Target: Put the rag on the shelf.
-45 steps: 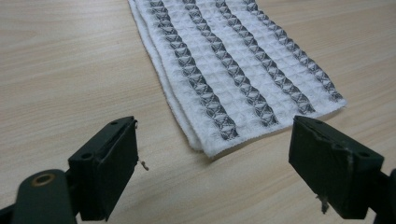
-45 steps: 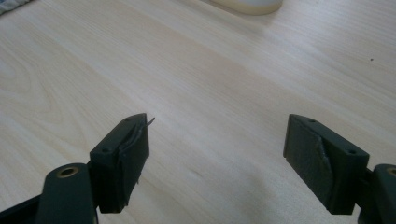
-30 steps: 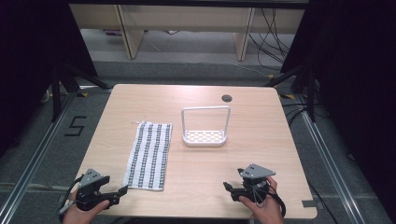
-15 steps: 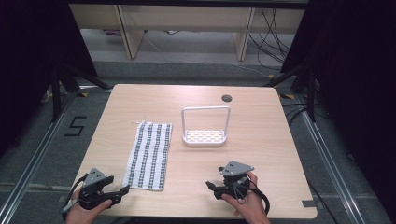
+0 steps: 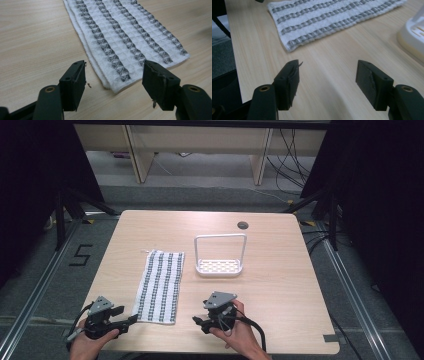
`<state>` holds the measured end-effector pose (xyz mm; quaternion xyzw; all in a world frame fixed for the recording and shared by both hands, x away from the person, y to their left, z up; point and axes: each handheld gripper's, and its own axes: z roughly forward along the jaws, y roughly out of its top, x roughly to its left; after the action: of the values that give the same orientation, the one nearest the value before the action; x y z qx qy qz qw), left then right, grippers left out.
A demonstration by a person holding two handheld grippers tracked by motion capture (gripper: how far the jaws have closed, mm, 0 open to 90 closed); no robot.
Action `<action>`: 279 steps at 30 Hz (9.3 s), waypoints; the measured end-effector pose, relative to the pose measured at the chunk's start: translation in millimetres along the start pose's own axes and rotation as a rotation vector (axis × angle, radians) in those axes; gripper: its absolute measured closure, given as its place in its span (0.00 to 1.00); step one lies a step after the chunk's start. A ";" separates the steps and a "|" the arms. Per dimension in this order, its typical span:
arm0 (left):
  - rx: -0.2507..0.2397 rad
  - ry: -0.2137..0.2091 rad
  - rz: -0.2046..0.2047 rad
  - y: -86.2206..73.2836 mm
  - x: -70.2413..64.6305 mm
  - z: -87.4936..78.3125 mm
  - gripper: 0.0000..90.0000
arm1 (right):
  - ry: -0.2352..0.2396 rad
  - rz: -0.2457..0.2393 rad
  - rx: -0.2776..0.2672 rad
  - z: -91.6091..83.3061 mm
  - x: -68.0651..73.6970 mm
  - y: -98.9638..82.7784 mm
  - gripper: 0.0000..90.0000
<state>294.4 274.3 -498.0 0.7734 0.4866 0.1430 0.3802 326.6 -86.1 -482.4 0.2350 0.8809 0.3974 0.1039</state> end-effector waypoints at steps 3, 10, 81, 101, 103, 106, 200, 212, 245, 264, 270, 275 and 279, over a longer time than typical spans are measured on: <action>-0.004 0.002 -0.008 0.0 -0.1 2.0 0.40 | 0.021 -0.032 0.003 12.1 6.7 7.6 0.43; 0.031 -0.006 0.031 0.7 -5.8 7.3 0.43 | 0.054 -0.074 0.015 34.7 19.2 20.8 0.48; -0.070 -0.085 0.175 87.3 -36.5 -24.7 0.96 | 0.113 -0.017 -0.082 13.5 -9.0 89.2 0.96; -0.190 -0.199 0.182 203.6 -69.9 -78.0 0.96 | 0.020 0.040 -0.296 -94.6 -47.5 159.2 0.97; -0.201 -0.206 0.186 210.0 -73.5 -79.9 0.96 | 0.008 0.059 -0.304 -104.2 -48.8 160.4 0.97; -0.208 -0.216 0.186 216.3 -77.1 -80.3 0.96 | 0.000 0.056 -0.320 -111.2 -51.3 160.3 0.97; -0.083 -0.096 -0.146 343.4 -67.5 128.2 0.54 | -0.221 0.422 -0.187 -70.4 -237.4 143.9 0.81; -0.090 -0.117 -0.142 338.2 -67.2 116.0 0.45 | -0.223 0.408 -0.202 -83.1 -226.1 146.0 0.72; -0.093 -0.202 0.005 294.8 -94.3 57.7 0.35 | -0.219 0.292 -0.169 -127.7 -181.8 130.5 0.53; -0.109 -0.196 0.039 273.7 -98.5 41.1 0.26 | -0.191 0.253 -0.173 -133.3 -161.8 118.0 0.48; -0.108 -0.207 0.045 264.5 -99.9 36.8 0.24 | -0.186 0.221 -0.187 -134.2 -154.3 114.4 0.46; -0.118 -0.212 0.044 258.6 -101.1 33.1 0.23 | -0.192 0.209 -0.177 -137.4 -146.7 110.6 0.46; -0.112 -0.205 0.062 255.0 -99.8 30.4 0.23 | -0.183 0.212 -0.182 -136.8 -141.8 106.4 0.46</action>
<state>428.2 114.2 -318.1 0.7762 0.4123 0.1019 0.4659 434.4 -184.6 -312.6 0.3513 0.7984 0.4614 0.1619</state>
